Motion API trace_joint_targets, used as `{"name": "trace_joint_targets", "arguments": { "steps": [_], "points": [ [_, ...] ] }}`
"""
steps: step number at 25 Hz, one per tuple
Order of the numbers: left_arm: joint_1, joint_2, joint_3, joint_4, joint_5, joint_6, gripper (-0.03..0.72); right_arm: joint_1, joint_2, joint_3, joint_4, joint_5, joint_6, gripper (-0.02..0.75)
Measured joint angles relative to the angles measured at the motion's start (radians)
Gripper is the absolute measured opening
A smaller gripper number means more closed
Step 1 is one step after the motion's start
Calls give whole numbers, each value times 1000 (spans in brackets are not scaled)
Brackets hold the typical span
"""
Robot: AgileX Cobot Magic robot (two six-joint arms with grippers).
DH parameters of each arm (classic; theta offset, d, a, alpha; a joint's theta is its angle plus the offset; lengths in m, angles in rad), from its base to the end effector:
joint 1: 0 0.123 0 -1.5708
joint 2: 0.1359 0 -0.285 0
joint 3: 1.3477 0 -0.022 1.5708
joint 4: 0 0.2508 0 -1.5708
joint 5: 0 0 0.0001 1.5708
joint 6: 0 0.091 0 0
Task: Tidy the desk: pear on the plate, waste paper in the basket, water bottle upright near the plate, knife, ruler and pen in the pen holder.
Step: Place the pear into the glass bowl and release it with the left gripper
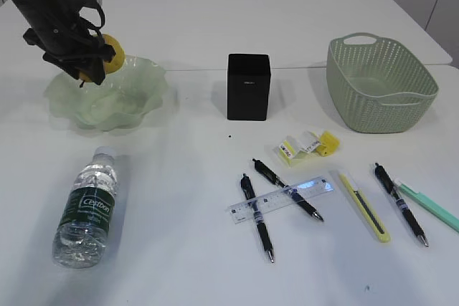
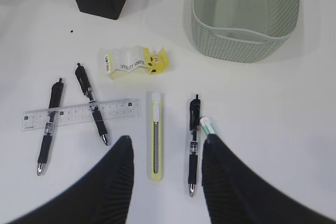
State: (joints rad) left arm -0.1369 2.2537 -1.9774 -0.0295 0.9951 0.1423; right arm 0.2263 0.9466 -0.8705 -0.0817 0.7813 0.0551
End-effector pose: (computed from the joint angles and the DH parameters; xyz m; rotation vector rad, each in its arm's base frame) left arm 0.4879 -0.0695 0.2079 0.3680 2.7300 -0.0370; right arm 0.1786 0.0358 0.3363 -0.2391 2.3259 0.0437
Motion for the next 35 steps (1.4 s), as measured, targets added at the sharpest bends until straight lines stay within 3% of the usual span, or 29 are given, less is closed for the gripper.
{"name": "trace_joint_targets", "arguments": {
  "steps": [22,35],
  "points": [
    [0,3,-7,0,219,9,303,0,0,0,0,12,1,321],
    [0,-10,-15,0,227,41,303,0,0,0,14,16,1,320]
  ]
}}
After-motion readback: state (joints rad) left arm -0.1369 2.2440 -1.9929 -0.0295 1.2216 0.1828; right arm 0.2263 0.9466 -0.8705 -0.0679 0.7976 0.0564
